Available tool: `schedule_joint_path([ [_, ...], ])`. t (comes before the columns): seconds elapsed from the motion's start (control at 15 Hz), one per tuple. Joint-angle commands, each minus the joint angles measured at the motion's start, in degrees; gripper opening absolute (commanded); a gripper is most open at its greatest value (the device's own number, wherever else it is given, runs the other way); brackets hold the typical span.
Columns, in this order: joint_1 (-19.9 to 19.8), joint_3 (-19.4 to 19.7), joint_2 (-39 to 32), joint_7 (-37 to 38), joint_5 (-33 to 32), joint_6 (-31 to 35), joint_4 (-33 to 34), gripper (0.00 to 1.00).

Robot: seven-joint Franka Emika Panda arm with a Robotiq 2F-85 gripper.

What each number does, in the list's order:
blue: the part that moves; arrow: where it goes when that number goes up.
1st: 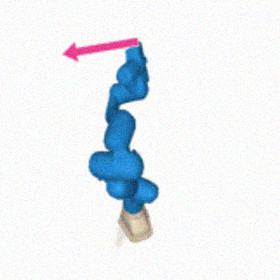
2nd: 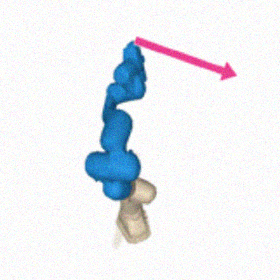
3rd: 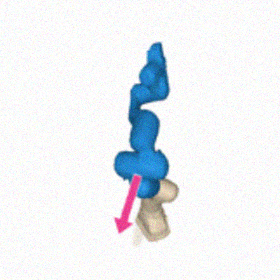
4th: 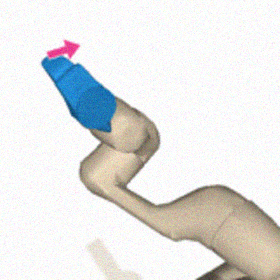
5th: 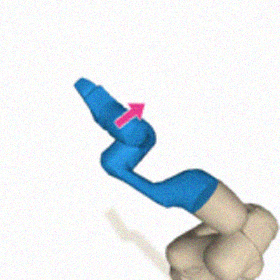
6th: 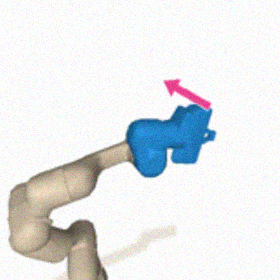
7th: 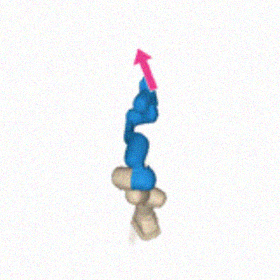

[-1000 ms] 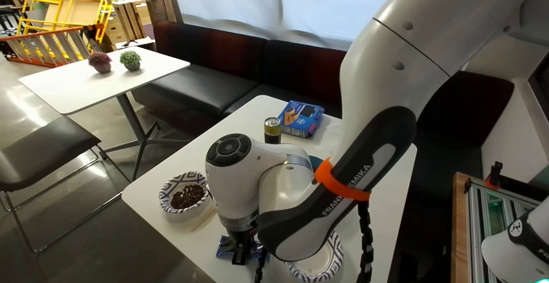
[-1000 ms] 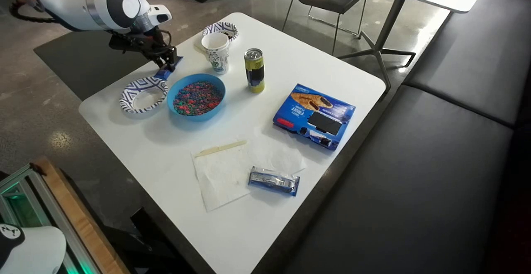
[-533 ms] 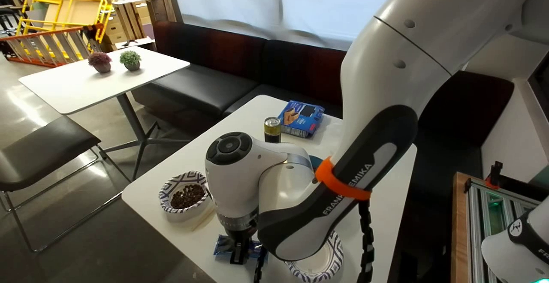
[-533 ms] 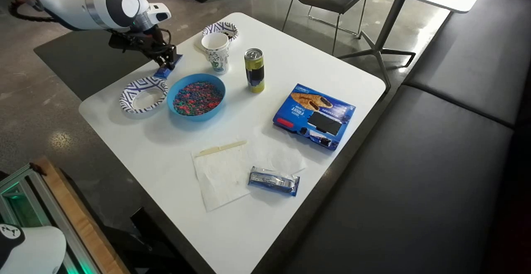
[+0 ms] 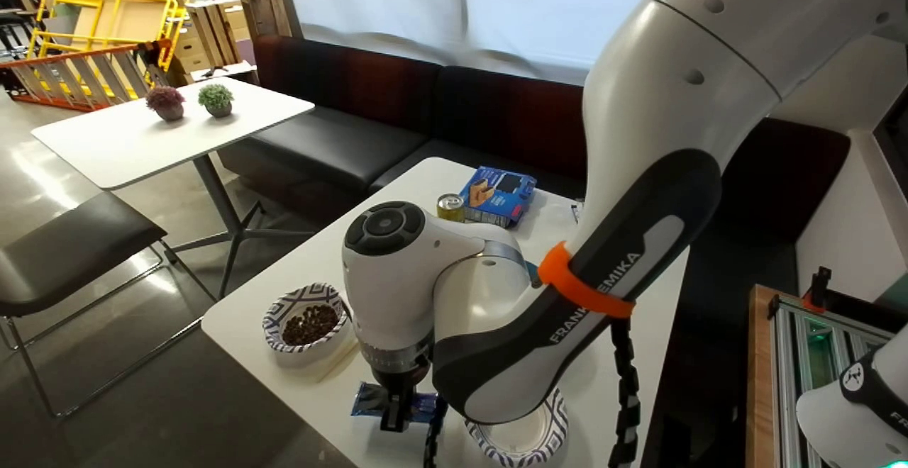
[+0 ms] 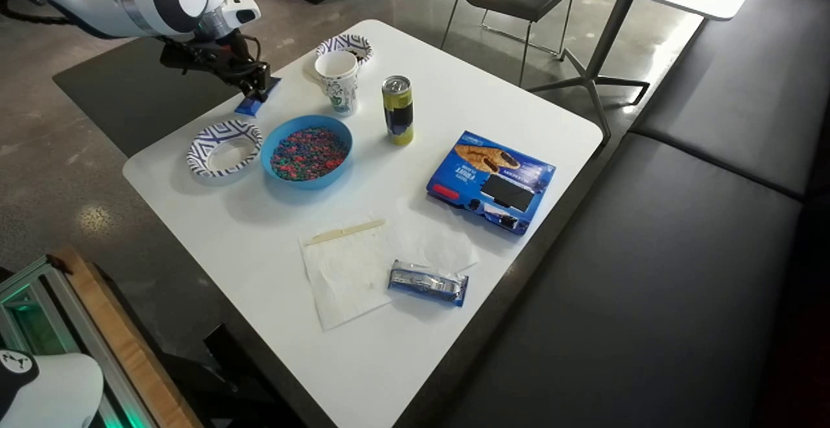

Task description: Put the chocolate bar on the paper plate

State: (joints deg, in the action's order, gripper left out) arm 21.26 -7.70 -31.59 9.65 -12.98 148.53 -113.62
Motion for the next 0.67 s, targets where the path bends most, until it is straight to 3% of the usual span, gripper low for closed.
schedule_joint_path([
  [0.0, -0.7, -1.3, 5.0, -0.9, 2.1, -0.2, -5.2, 0.31],
  [0.6, -2.7, -2.9, 17.4, -0.3, 5.7, 1.1, -18.4, 0.39],
])
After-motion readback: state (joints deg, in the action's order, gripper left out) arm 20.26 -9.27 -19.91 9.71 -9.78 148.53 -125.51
